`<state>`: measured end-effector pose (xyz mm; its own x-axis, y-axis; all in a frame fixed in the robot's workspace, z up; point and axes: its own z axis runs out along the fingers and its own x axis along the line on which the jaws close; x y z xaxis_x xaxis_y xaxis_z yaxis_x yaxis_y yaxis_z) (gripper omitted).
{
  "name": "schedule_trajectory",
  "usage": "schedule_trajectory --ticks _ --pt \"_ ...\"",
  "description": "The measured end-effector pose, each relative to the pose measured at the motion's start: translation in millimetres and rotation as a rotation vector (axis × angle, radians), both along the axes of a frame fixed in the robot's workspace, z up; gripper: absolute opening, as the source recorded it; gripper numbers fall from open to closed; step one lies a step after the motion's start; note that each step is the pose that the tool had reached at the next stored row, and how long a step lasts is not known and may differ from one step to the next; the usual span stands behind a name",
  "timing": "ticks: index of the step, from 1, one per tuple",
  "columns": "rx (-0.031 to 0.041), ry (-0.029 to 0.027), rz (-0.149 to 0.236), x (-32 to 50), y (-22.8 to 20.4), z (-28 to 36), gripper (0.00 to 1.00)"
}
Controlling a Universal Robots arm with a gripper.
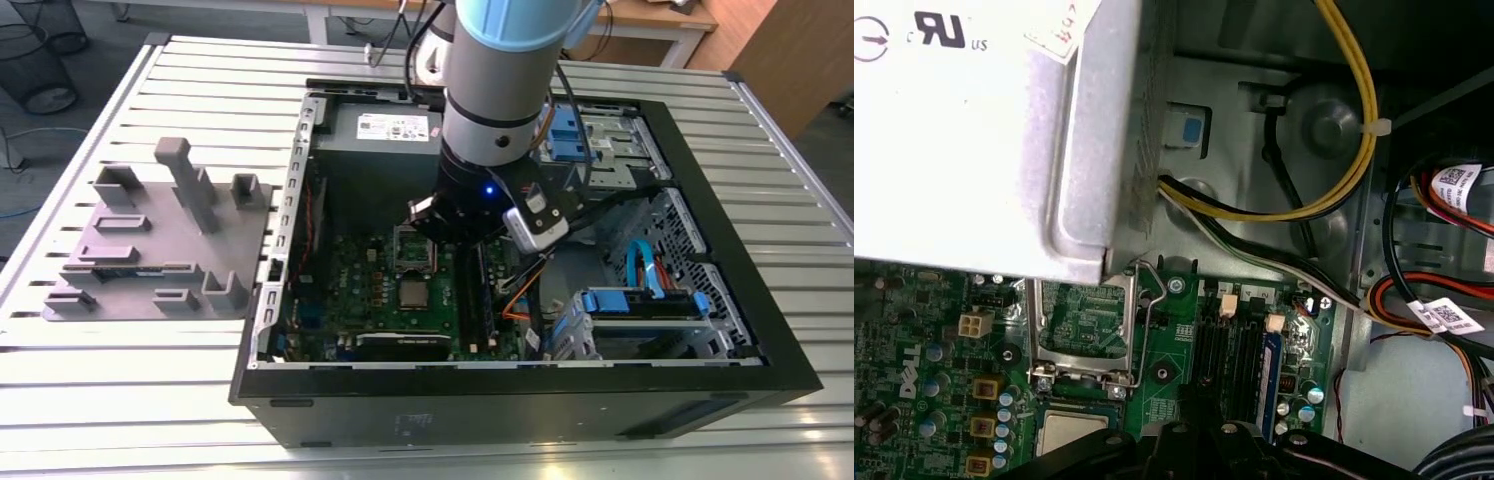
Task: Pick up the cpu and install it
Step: 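Close the cpu cover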
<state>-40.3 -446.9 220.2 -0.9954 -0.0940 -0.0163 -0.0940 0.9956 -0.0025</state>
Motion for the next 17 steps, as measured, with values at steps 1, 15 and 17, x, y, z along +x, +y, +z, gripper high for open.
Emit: schedule_trajectory --ticks 1,15,17 --pt "-0.0001 0.0001 0.000 0.0 0.3 0.0 0.11" --pt "-0.0001 0.0000 0.000 0.0 5.8 -0.6 0.11" --pt "-0.0001 0.0001 0.000 0.0 6.5 -0.7 0.11"
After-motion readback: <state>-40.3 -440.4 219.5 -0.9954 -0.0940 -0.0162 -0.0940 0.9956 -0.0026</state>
